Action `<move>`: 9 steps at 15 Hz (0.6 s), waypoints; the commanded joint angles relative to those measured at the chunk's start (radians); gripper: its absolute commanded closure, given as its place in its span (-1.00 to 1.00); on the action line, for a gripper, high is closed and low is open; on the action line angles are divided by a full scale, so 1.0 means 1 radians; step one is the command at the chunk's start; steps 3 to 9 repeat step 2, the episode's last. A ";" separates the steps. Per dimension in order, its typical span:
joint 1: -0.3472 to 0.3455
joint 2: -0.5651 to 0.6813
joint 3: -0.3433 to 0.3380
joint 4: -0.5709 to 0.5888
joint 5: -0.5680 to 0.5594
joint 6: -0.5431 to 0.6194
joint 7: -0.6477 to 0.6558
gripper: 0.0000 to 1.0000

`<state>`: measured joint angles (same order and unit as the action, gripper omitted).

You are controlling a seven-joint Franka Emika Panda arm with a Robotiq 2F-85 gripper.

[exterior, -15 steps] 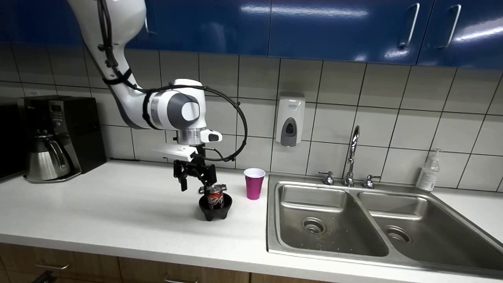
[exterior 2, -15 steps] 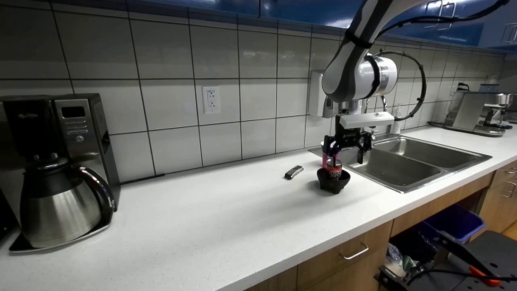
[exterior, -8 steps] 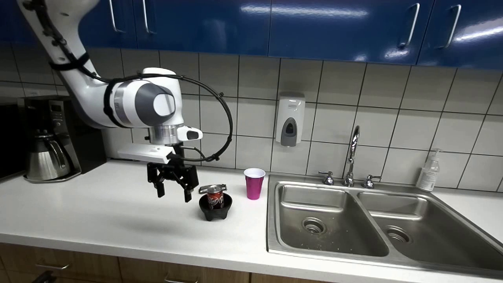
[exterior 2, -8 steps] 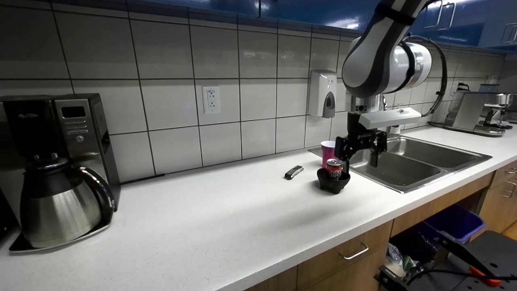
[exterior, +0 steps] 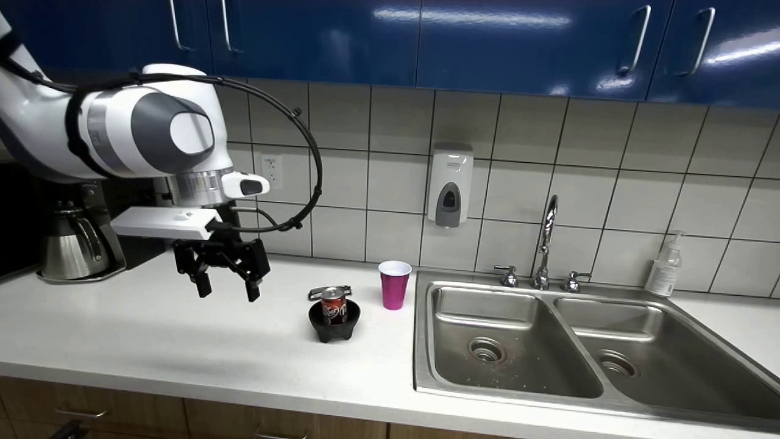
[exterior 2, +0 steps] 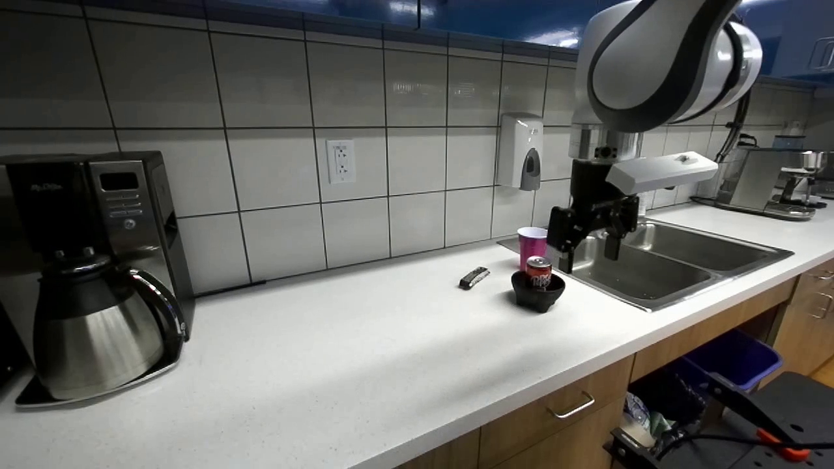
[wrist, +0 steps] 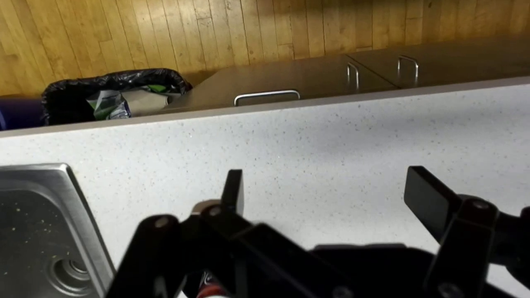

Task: Put the metal can into the black bowl

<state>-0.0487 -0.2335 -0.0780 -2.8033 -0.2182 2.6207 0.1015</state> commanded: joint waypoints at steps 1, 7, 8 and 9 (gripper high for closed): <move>-0.018 -0.018 0.034 0.007 0.020 -0.009 -0.008 -1.00; -0.014 -0.029 0.043 0.014 0.029 -0.016 -0.008 -1.00; -0.014 -0.029 0.043 0.014 0.029 -0.016 -0.008 -1.00; -0.014 -0.029 0.043 0.014 0.029 -0.016 -0.008 -1.00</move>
